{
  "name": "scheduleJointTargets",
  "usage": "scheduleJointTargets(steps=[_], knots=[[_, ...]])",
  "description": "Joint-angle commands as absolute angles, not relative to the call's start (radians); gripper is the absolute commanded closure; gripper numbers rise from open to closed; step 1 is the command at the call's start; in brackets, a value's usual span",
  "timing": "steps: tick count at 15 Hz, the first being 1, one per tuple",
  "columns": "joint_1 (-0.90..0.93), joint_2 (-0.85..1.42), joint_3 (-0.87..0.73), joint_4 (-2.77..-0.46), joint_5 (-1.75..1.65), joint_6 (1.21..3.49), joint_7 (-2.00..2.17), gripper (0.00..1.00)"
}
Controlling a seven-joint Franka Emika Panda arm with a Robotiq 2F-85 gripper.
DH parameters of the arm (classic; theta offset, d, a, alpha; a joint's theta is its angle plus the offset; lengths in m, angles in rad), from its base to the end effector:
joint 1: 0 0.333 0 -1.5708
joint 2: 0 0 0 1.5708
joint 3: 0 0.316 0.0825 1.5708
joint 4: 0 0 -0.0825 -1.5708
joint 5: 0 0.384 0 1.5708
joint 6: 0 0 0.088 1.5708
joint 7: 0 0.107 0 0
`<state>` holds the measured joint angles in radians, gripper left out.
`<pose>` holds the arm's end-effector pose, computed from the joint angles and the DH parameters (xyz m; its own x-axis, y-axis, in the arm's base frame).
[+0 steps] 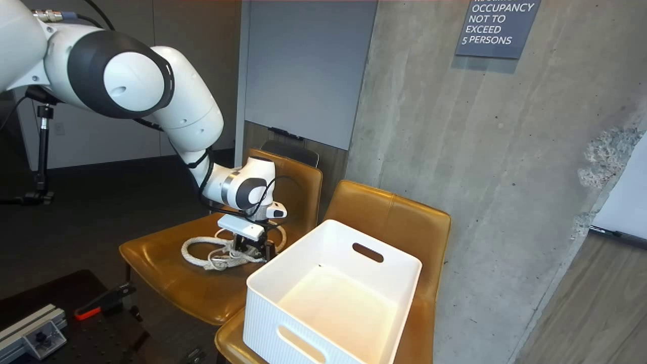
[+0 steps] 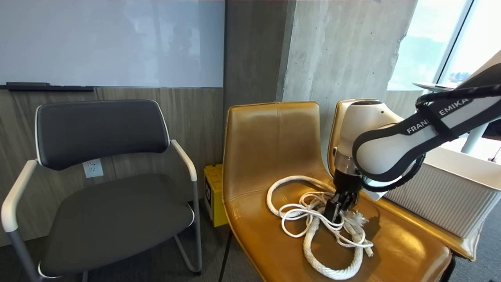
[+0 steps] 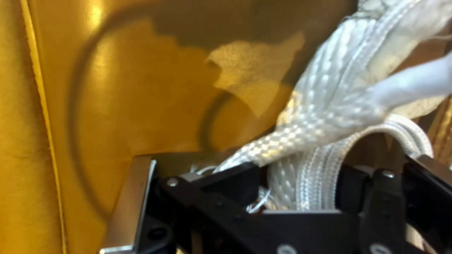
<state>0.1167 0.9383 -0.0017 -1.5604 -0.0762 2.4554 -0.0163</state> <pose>0.6786 0.0785 0.0847 0.9808 0.1896 -0.0455 0.1916 -0.9804 0.0463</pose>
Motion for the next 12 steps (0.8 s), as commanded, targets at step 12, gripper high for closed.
scheduleJointTargets(steps=[12], knots=[[0.172, 0.493, 0.0, -1.656, -0.157, 2.162, -0.004, 1.0]])
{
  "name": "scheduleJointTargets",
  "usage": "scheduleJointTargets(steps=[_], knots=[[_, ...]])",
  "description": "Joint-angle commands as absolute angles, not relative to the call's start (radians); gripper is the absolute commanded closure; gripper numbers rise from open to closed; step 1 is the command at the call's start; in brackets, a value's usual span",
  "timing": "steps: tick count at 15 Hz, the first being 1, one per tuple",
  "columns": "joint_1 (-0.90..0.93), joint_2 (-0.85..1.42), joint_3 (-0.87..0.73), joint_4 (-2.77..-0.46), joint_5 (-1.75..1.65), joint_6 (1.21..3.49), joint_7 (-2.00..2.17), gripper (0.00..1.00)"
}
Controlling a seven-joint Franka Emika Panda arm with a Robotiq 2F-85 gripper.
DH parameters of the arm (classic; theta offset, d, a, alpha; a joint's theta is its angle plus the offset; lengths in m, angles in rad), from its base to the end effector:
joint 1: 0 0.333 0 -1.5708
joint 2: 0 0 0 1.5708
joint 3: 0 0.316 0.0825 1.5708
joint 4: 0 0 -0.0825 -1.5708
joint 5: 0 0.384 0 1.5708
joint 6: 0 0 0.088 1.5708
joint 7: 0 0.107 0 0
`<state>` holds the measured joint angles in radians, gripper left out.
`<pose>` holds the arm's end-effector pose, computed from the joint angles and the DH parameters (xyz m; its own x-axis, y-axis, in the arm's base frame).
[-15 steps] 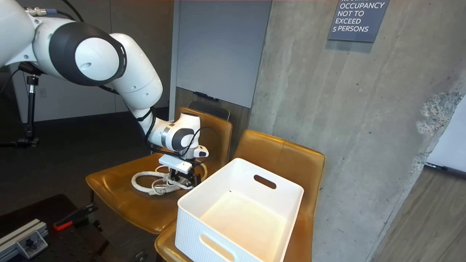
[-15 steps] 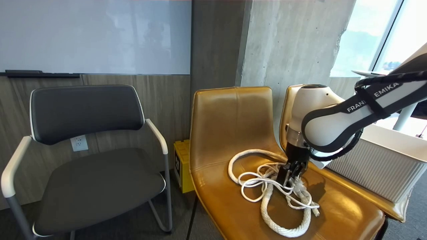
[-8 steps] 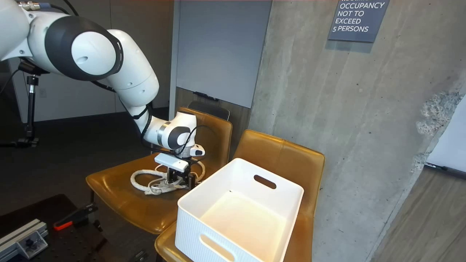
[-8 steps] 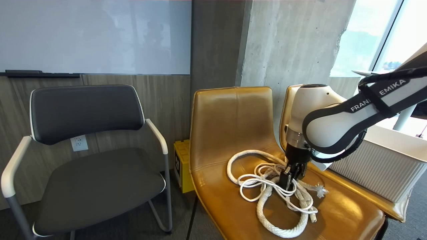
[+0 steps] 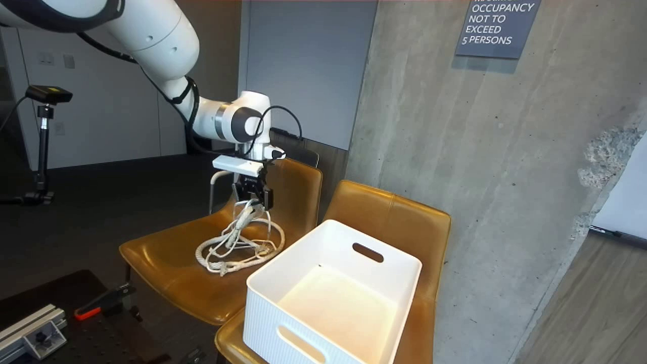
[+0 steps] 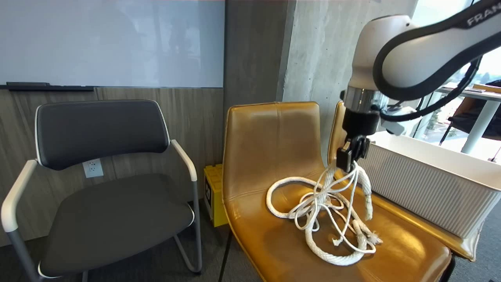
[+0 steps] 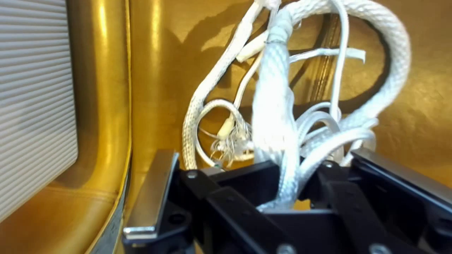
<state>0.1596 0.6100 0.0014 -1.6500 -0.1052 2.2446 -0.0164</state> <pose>0.6756 0.1065 0.2560 0.9705 0.2403 -0.0193 0.2410 -0.9672 0.0799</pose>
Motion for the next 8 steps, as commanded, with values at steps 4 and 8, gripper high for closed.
scheduleJointTargets(steps=[4, 8], knots=[[0.172, 0.385, 0.0, -1.546, -0.228, 2.036, -0.008, 1.0], [0.144, 0.338, -0.002, -1.355, -0.265, 1.876, -0.035, 1.0]])
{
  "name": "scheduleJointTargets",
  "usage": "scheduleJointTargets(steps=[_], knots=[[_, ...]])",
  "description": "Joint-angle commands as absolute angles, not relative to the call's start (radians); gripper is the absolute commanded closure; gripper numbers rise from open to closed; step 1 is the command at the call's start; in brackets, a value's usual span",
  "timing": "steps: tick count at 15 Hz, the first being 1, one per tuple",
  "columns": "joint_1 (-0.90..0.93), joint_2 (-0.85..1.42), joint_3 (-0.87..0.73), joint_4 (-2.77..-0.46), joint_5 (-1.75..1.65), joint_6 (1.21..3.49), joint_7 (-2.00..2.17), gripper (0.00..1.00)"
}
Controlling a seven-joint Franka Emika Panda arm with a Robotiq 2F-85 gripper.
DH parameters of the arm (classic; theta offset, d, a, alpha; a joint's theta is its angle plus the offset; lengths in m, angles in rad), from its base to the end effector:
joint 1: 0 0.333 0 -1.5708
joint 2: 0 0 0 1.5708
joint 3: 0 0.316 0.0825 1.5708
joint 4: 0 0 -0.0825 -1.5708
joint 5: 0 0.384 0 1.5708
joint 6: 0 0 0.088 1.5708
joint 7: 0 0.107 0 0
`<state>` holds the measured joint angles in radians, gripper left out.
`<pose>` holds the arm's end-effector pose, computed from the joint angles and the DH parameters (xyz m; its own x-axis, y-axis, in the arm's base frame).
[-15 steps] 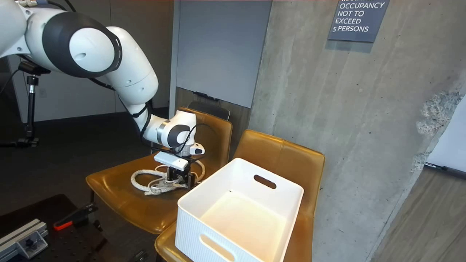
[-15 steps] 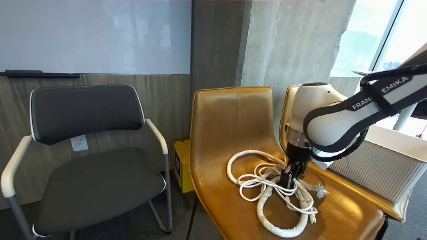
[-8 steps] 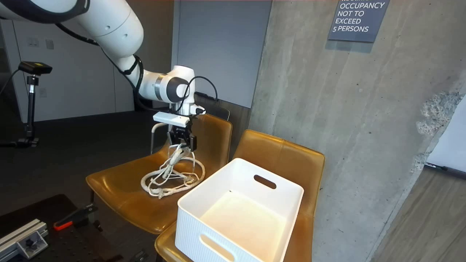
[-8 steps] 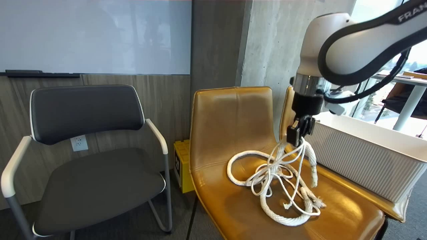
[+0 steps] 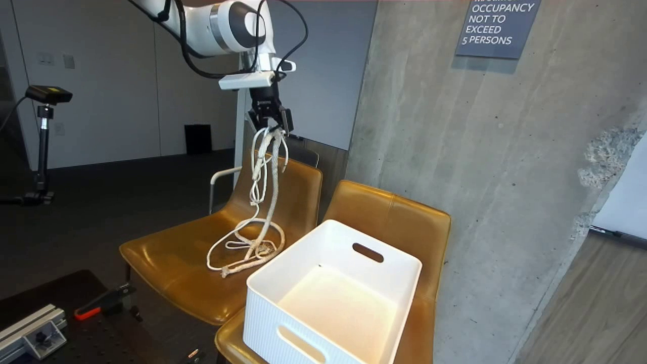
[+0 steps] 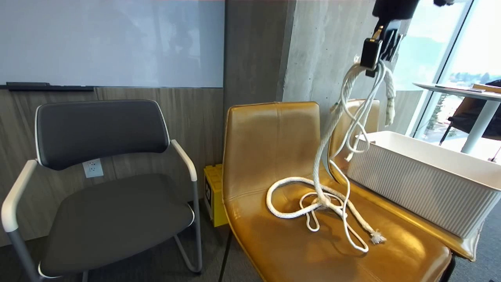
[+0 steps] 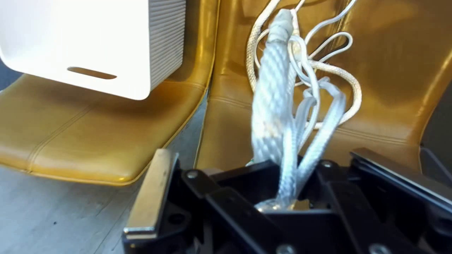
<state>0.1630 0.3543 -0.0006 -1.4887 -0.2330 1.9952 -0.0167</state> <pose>0.6760 0.0965 0.4861 0.9533 0.2691 0.1371 0.2346 -0.9457 0.2249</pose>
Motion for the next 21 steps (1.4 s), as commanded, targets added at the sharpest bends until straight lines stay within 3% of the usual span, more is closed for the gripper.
scheduleJointTargets(steps=[1, 12, 21], knots=[[0.128, 0.34, -0.005, -1.298, -0.261, 1.835, -0.049, 1.0], [-0.114, 0.509, -0.101, -0.712, -0.213, 1.532, -0.216, 1.0], [-0.247, 0.632, -0.089, -0.831, -0.201, 1.579, -0.218, 1.0]])
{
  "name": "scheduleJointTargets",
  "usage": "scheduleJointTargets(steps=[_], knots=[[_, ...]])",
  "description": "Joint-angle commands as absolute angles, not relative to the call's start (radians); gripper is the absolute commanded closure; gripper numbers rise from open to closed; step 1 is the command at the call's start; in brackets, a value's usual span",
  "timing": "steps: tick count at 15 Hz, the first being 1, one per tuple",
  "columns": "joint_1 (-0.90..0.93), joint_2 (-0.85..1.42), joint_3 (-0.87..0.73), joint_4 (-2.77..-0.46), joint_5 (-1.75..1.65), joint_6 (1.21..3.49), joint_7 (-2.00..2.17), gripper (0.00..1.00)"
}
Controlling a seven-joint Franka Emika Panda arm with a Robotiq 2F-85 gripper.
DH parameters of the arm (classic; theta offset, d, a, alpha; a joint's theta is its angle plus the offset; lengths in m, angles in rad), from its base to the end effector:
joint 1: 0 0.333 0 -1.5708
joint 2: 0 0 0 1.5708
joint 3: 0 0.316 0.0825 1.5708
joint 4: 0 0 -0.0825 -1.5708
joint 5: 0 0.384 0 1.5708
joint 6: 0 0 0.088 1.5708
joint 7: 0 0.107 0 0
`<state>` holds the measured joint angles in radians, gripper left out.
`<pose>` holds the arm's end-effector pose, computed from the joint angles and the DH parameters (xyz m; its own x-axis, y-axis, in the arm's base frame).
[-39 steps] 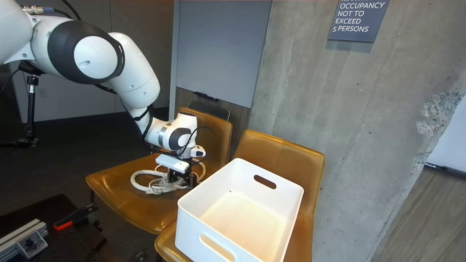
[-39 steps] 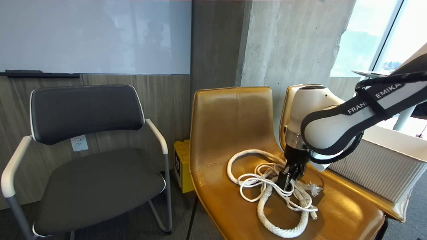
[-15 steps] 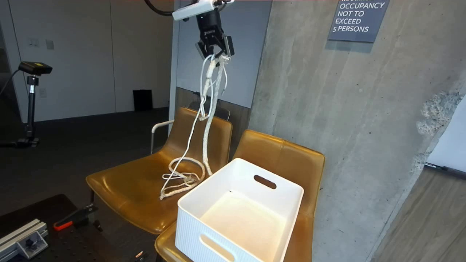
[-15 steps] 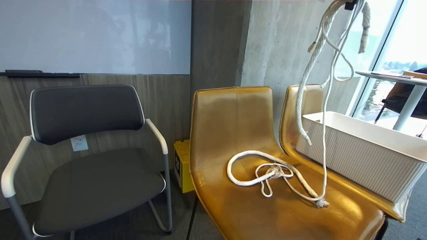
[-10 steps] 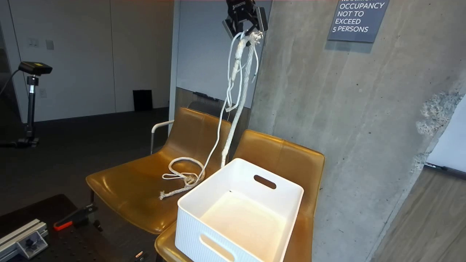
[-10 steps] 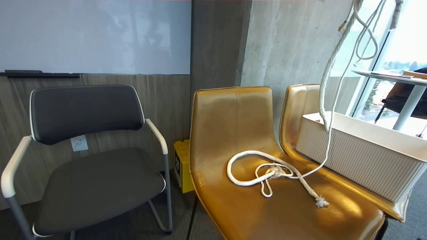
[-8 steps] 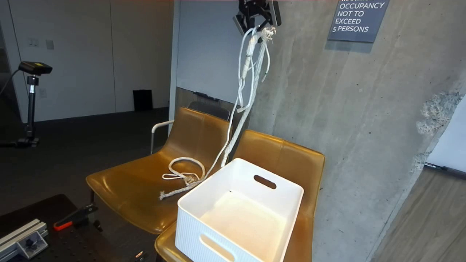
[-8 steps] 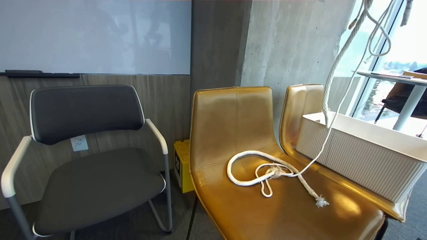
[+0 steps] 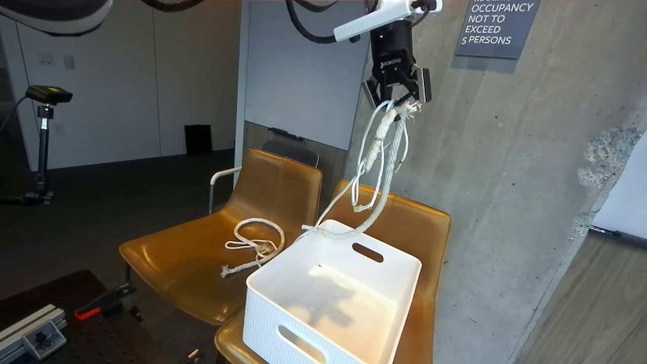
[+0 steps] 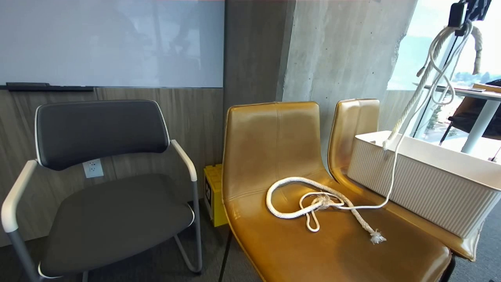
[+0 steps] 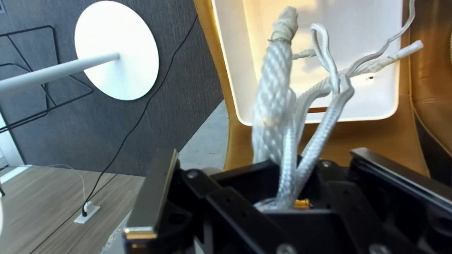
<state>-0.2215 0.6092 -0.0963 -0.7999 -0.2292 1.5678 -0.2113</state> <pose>0.6820 -0.2214 0.6017 0.9912 -0.0881 0.0983 -0.1143 -0.9455 0.3048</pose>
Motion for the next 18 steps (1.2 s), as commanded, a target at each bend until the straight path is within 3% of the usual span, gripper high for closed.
scheduleJointTargets(steps=[1, 10, 11, 12, 18], knots=[[-0.253, 0.642, -0.088, -0.846, -0.2, 1.582, -0.218, 1.0], [-0.257, 0.621, -0.079, -1.188, -0.152, 1.715, -0.2, 1.0], [-0.256, 0.617, -0.08, -1.21, -0.149, 1.728, -0.197, 0.75], [-0.255, 0.61, -0.082, -1.229, -0.148, 1.737, -0.194, 0.74], [-0.211, 0.524, -0.087, -1.326, -0.151, 1.776, -0.186, 0.31]])
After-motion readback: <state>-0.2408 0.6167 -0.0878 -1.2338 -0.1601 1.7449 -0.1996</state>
